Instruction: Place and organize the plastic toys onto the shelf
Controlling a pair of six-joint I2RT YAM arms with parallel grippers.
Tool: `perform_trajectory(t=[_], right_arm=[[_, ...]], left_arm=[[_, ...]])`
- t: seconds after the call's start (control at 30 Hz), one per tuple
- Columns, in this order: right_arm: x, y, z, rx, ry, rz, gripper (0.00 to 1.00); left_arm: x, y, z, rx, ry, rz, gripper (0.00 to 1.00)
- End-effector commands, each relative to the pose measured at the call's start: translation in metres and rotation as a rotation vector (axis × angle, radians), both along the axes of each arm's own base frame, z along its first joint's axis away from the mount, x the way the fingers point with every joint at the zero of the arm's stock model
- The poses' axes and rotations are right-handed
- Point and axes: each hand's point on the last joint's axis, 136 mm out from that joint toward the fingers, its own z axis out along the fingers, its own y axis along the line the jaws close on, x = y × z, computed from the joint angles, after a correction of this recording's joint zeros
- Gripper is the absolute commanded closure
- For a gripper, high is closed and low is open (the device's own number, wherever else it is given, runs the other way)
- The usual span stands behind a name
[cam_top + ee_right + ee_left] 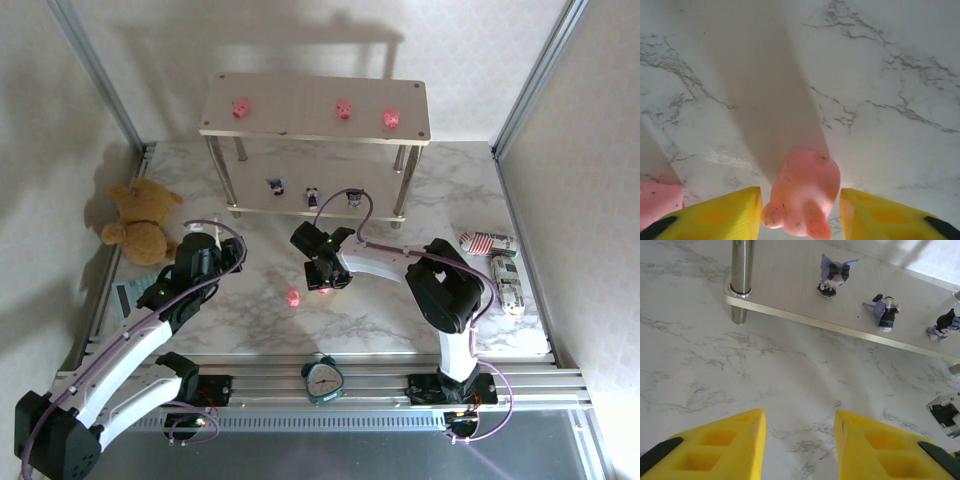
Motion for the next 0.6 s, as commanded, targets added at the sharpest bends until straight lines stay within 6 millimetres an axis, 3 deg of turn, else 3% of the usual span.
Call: perform_trajectory(t=[0.0, 0.2, 0.3, 0.43, 0.57], right_arm=[[0.002, 0.003, -0.002, 0.011, 0.021, 0.000, 0.58], [0.004, 0.000, -0.001, 0.015, 0.024, -0.010, 0.71], [0.007, -0.001, 0.014, 0.018, -0.007, -0.010, 0.75], [0.017, -0.007, 0.063, 0.025, -0.101, 0.009, 0.75], [0.032, -0.009, 0.142, 0.056, -0.254, 0.053, 0.75]], left_arm=[[0.004, 0.006, 0.014, 0.010, -0.034, 0.016, 0.59], [0.006, 0.013, 0.012, 0.015, -0.028, 0.032, 0.59], [0.007, 0.015, 0.016, 0.010, -0.034, 0.034, 0.59], [0.011, 0.016, 0.029, 0.004, -0.041, 0.029, 0.58], [0.021, 0.011, 0.058, 0.020, -0.044, 0.001, 0.60]])
